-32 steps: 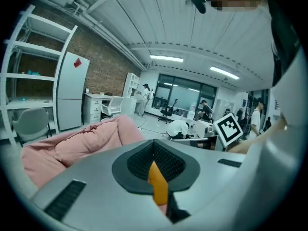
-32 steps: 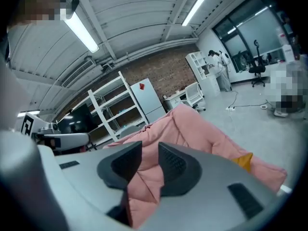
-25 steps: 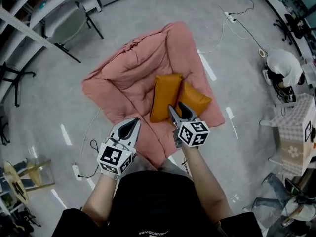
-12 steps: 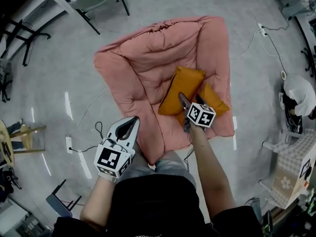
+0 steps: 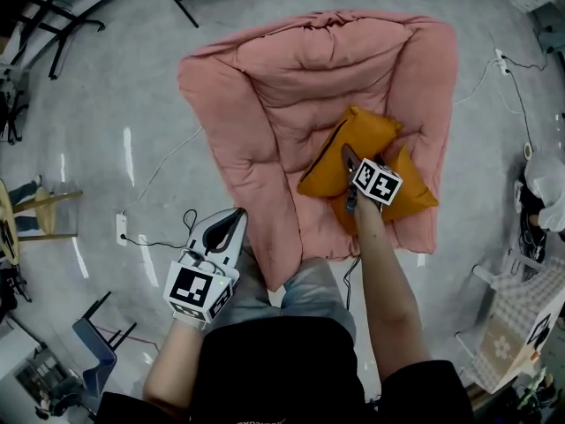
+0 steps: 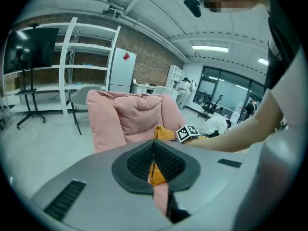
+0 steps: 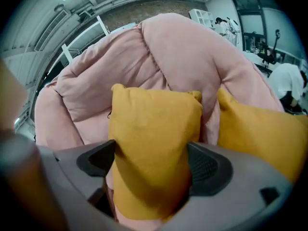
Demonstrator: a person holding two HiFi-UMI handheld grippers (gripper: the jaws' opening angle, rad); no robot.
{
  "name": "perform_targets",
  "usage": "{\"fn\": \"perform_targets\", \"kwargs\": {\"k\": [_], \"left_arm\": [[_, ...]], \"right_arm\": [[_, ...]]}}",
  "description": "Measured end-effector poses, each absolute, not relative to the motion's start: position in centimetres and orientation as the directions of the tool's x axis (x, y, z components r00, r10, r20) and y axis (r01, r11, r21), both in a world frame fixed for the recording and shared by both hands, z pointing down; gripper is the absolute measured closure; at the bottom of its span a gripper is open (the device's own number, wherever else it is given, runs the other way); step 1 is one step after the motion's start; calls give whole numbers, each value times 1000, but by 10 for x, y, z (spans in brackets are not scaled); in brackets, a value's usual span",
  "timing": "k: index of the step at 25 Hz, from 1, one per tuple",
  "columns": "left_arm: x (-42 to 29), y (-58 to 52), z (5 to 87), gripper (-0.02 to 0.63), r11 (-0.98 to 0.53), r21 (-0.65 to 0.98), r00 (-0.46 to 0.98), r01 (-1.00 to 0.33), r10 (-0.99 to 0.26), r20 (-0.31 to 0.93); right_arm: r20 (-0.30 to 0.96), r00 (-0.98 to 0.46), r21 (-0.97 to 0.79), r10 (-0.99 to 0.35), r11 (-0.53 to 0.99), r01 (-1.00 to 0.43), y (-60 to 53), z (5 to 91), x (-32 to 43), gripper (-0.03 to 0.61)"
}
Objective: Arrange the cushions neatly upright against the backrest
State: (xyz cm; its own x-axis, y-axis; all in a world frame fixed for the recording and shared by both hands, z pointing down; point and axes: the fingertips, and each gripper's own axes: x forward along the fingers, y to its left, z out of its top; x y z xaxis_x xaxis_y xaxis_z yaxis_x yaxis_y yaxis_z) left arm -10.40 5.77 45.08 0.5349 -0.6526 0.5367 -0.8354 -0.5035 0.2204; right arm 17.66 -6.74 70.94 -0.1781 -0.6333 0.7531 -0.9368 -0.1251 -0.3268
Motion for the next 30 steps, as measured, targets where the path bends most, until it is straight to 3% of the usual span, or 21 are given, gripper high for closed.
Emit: {"fn": "perform_targets", "kwargs": {"k": [10, 16, 19, 26, 30], "left_arm": [[-128, 58, 474, 601, -452, 238, 503, -859, -668, 548], [-138, 56, 475, 601, -438, 244, 495, -865, -672, 550], [-143, 55, 472, 601, -433, 248, 494, -867, -675, 549], [-145, 51, 464, 601, -431, 241, 489, -869, -682, 544], [-152, 52, 464, 601, -419, 246, 483, -874, -687, 544]], "right_arm": [[764, -127, -296, -632, -169, -940, -89, 731, 178, 130], [743, -130, -284, -656, -135, -949, -80, 716, 170, 254], [715, -146, -236, -684, -40, -971, -71, 697, 150, 275], [625, -293, -39, -724, 346, -938, -64, 648, 52, 276], [621, -316, -12, -717, 395, -919, -66, 644, 21, 284]]}}
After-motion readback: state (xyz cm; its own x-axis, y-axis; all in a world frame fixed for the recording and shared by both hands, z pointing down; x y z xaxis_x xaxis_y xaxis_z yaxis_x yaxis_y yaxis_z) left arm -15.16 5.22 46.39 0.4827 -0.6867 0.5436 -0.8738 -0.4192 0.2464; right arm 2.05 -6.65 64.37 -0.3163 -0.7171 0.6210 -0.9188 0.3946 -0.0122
